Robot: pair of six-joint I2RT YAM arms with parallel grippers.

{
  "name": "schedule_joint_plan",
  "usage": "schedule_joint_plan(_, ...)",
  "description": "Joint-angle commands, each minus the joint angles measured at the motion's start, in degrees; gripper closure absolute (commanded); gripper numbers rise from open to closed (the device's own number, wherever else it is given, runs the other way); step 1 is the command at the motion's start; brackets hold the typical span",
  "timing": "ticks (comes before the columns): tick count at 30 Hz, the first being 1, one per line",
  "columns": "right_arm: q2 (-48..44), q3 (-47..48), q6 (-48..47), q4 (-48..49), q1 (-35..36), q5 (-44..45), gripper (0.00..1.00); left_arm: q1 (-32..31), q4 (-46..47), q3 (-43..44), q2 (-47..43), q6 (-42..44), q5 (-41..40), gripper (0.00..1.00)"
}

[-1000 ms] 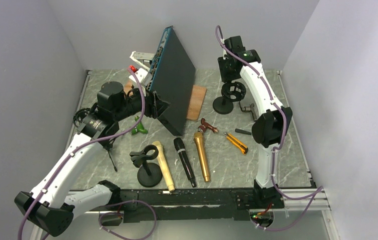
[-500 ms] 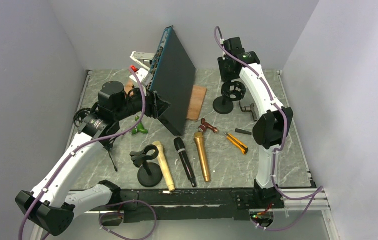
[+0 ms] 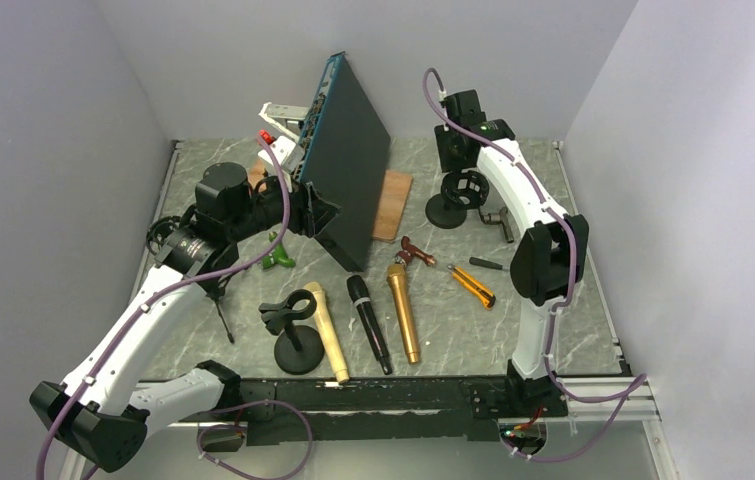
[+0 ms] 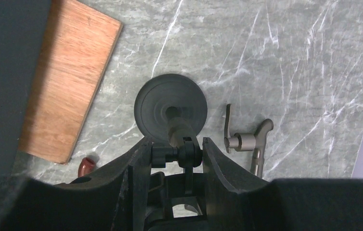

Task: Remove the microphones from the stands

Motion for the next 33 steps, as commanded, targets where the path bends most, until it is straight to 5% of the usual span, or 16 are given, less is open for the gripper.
schedule_joint_plan(1,4.1,-2.9,0.5,-6.2,-0.2,-0.7,1.00,-0.3,1.7,2.3,0.1,-0.2,1.1,0.38)
schedule_joint_plan(6,4.5,-0.1,0.7,-6.2,-0.1,-0.8,0.94,-0.4,1.6,2.3,0.3,0.0,0.7,0.38)
schedule_joint_plan(13,-0.6,-0.1,0.7,-2.8,0.8,2.6,0.44,-0.4,1.6,2.3,0.2,-0.1,1.0,0.38)
schedule_joint_plan(16,-2.8,0.1,0.9,-1.6,1.0,3.1,0.34,-0.4,1.6,2.4,0.1,0.0,0.9,0.38)
schedule_joint_plan(24,-11.1,-0.9,0.3,1.3,5.5,9.1,0.20,-0.4,2.2,2.1,-1.0,-0.2,1.2,0.38)
schedule_joint_plan(33,-29.7,-15.7,2.2,11.5,8.1,7.7,0.13,-0.4,3.4,1.2,-2.3,-0.7,1.4,0.39)
